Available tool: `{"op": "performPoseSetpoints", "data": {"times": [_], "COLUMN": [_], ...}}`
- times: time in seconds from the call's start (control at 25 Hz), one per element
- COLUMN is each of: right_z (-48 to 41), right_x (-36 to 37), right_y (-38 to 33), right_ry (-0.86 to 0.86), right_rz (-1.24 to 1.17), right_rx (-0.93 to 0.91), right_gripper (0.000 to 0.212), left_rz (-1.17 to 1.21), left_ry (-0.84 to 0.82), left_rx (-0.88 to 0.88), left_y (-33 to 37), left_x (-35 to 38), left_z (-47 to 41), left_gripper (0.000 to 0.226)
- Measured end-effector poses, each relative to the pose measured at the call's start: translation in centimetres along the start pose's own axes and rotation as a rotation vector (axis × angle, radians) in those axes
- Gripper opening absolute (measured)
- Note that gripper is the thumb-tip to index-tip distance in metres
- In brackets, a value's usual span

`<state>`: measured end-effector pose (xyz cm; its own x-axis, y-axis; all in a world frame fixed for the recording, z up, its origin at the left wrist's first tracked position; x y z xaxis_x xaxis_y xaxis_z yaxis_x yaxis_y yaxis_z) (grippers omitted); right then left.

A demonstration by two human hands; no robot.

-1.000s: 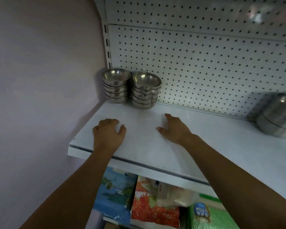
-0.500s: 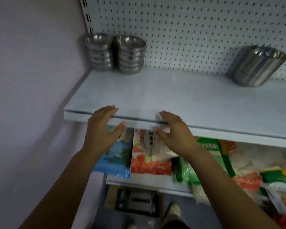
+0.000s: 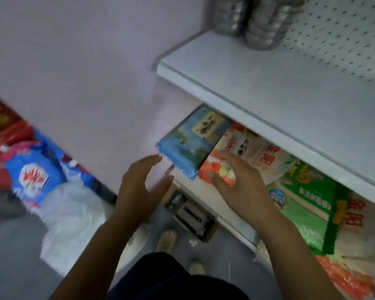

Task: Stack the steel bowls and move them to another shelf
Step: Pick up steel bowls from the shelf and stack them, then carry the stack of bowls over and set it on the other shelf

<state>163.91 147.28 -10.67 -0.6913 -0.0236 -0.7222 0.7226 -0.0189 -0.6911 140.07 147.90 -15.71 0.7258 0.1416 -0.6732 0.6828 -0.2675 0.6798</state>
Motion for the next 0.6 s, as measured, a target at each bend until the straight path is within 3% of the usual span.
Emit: {"op": "performPoseSetpoints", "data": {"times": [0.24, 0.44, 0.6], "right_z": [3.2, 7.3, 11.4], "right_x": [6.7, 14.5, 19.2], "right_y": [0.1, -6.8, -11.3], "right_ry": [-0.374, -0.716, -0.844], "right_rz": [0.013, 0.059, 0.126], "right_rx": [-0.088, -0.359, -0.497], "right_gripper": [0.041, 0.046, 0.051], "left_rz": [-0.150, -0.206, -0.221], "left_ry": [0.040, 0.177, 0.309], "left_rx": [-0.326, -0.686, -0.843], "left_y": [-0.6, -1.2, -2.2], "left_x": [-5.0, -9.8, -12.7], "left_z": [12.8, 26.3, 34.6], "left_gripper": [0.048, 0.050, 0.049]}}
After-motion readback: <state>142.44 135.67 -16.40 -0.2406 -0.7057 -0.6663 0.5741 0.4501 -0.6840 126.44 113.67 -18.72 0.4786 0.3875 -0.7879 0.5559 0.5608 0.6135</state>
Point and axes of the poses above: each hand's wrist, its own z-axis away from the middle knuckle, its own x-axis out of the palm, y = z × x, the point moved 3 cm from there along -z, towards the middle knuckle, and after that the axes turned 5 degrees about x, right-handed, at the moved point
